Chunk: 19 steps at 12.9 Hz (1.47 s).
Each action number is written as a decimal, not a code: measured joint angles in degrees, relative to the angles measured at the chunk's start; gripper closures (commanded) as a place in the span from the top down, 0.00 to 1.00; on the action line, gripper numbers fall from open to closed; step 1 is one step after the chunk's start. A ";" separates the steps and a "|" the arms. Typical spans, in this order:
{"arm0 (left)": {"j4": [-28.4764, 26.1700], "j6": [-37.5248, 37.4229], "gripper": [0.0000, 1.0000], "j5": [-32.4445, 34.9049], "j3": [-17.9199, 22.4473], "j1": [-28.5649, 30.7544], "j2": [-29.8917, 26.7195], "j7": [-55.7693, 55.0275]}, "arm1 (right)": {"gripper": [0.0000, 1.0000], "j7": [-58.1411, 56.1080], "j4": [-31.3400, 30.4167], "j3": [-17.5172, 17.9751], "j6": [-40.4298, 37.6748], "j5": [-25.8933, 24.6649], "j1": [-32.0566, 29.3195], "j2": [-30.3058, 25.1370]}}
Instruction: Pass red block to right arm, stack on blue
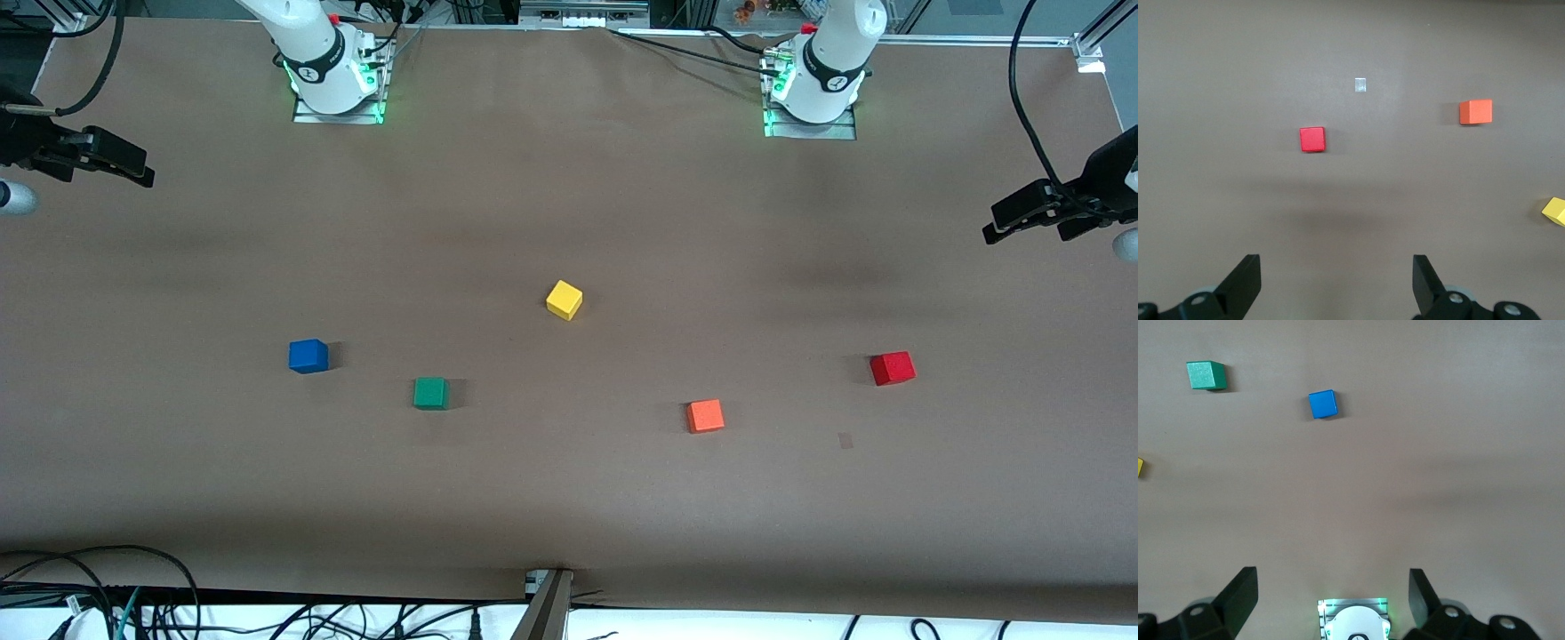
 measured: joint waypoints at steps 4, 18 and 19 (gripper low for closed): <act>0.00 -0.04 1.00 0.00 0.00 0.01 0.00 0.00 | 1.00 0.00 0.00 0.00 0.00 0.00 0.00 0.00; -0.02 -0.23 1.00 0.80 -0.40 -0.07 1.92 0.00 | 1.00 0.00 0.00 0.00 0.01 0.00 0.00 0.00; -0.06 -0.28 1.00 0.83 -0.26 0.05 2.67 0.00 | 1.00 0.00 0.00 0.00 0.01 0.00 0.00 0.00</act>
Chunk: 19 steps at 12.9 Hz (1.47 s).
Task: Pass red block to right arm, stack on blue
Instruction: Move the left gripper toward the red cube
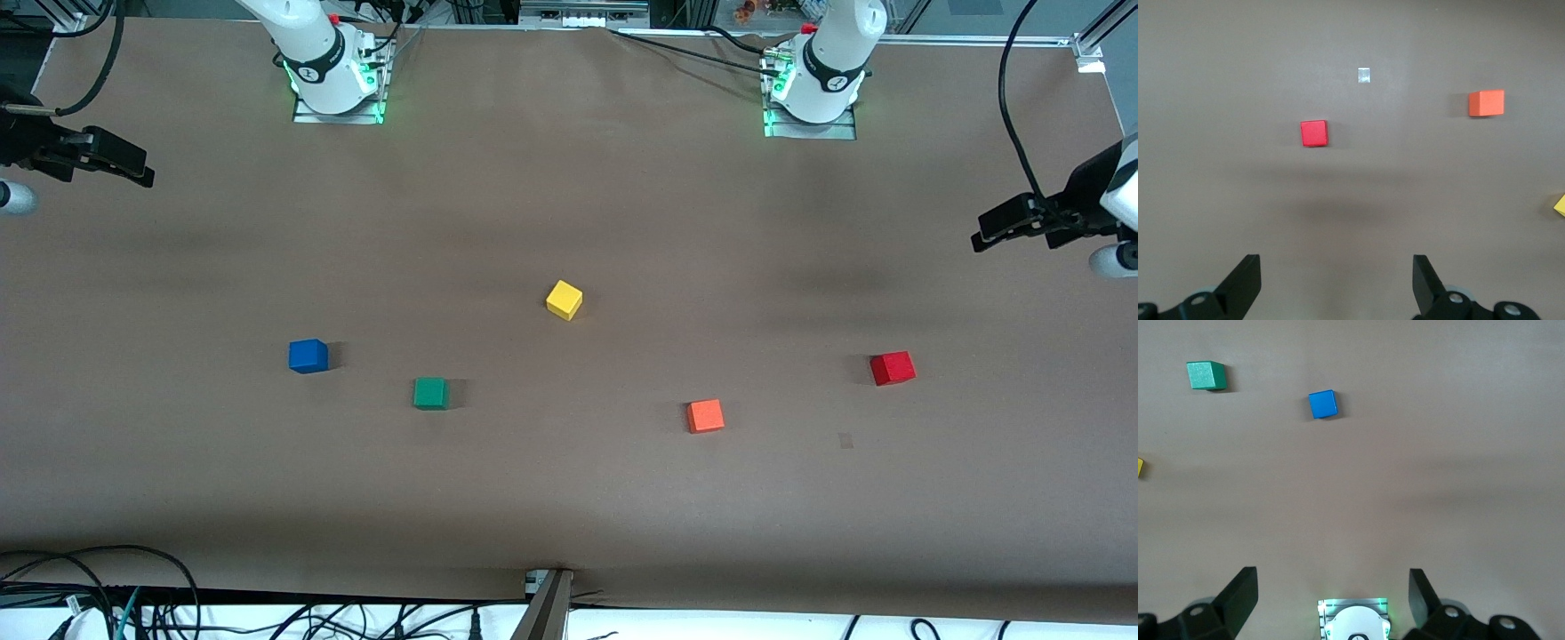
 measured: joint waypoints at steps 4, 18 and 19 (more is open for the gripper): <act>0.02 0.05 1.00 0.03 0.37 2.08 4.35 0.05 | 1.00 0.00 0.00 -0.01 0.02 0.00 -0.01 0.01; 0.17 1.34 1.00 16.54 0.36 3.32 6.01 23.59 | 1.00 0.00 0.00 -0.01 0.02 0.00 -0.02 0.03; 0.18 1.93 1.00 17.59 0.42 3.76 6.35 26.08 | 1.00 0.00 0.00 -0.01 0.02 0.00 -0.02 0.03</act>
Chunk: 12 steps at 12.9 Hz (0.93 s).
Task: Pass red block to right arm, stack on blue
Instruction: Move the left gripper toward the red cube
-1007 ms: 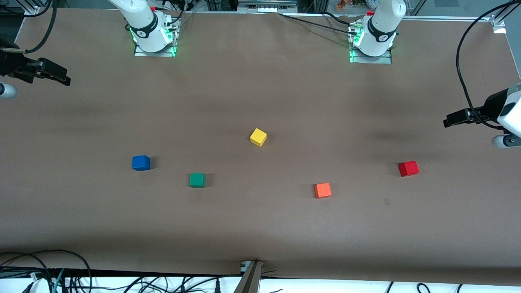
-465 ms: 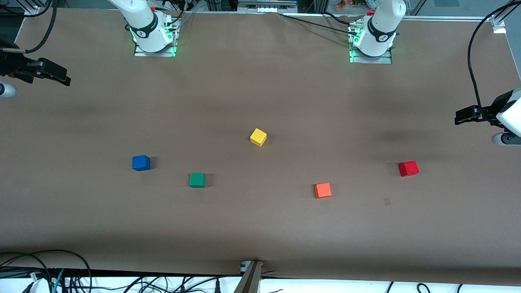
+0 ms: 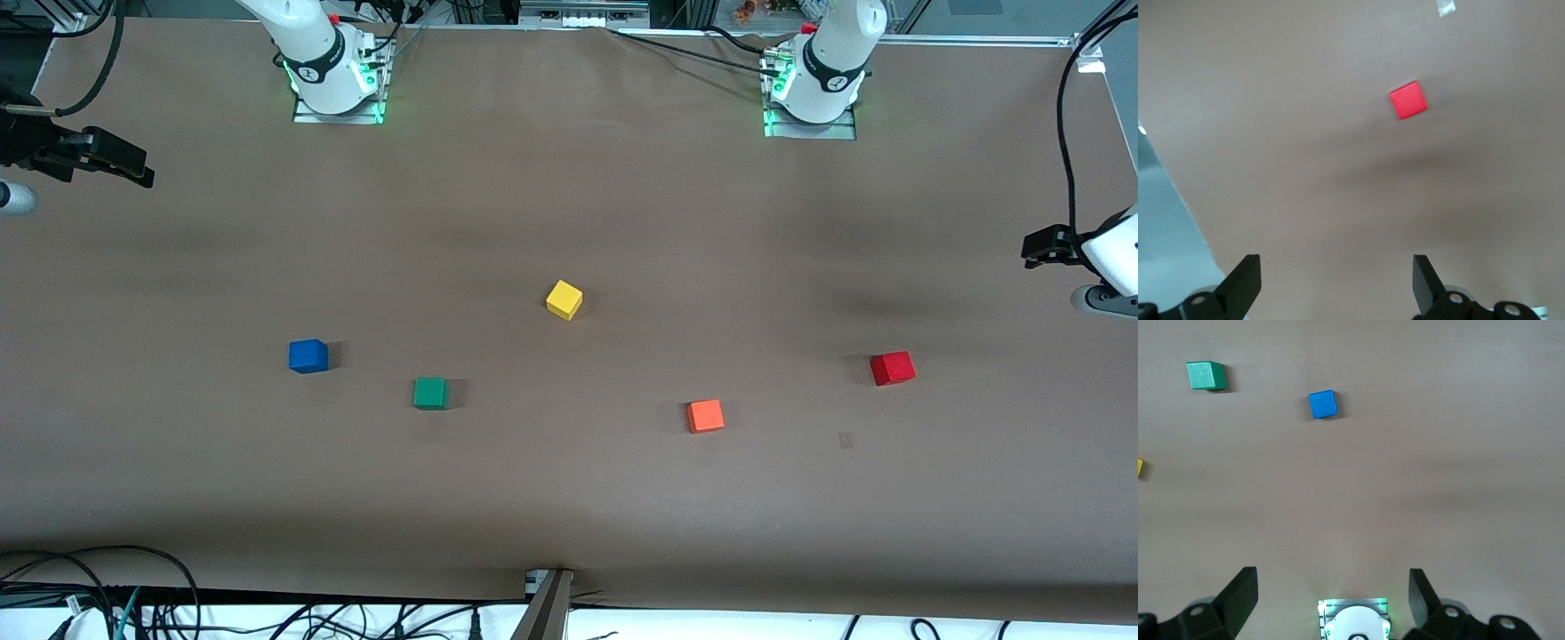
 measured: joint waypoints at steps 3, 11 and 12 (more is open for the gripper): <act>0.00 2.87 1.00 0.41 0.16 4.28 1.49 10.92 | 1.00 0.00 0.00 0.00 0.00 0.00 -0.01 0.00; 0.12 9.54 1.00 -10.34 0.33 16.49 8.82 44.73 | 1.00 0.00 0.00 -0.01 0.00 0.00 -0.02 0.00; 0.51 10.40 1.00 -14.12 0.33 18.73 10.66 51.28 | 1.00 0.00 0.00 -0.01 0.00 0.00 -0.02 0.00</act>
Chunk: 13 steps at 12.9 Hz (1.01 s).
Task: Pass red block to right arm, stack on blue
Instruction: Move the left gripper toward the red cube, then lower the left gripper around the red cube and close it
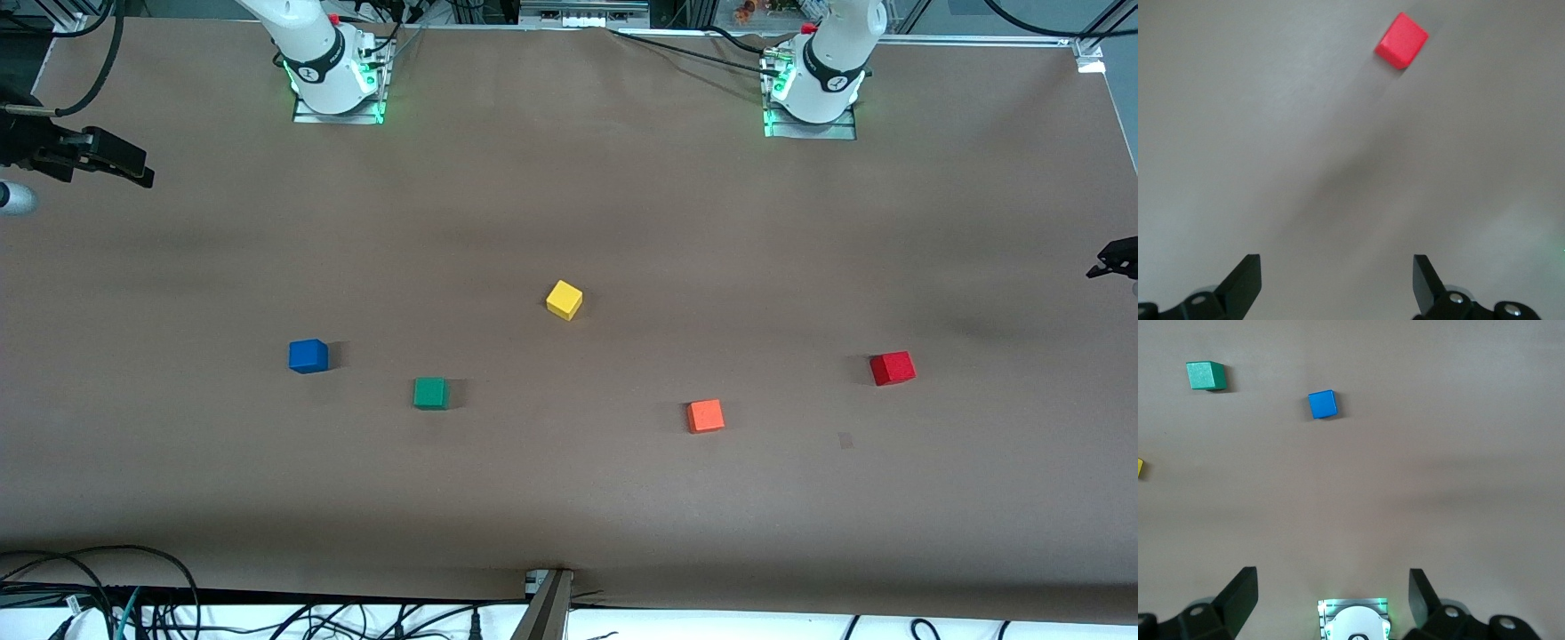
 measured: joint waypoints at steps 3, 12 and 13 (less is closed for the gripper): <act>2.78 0.63 1.00 -5.59 -0.02 3.72 5.92 13.69 | 1.00 0.00 0.00 -0.01 0.00 0.00 -0.01 0.00; 3.81 -4.53 1.00 -30.48 -0.13 9.49 16.93 42.72 | 1.00 0.00 0.00 -0.01 0.02 0.00 -0.01 0.43; 3.83 -5.06 1.00 -32.47 -0.17 9.85 18.42 44.72 | 1.00 0.00 0.00 -0.02 0.02 0.00 -0.01 0.47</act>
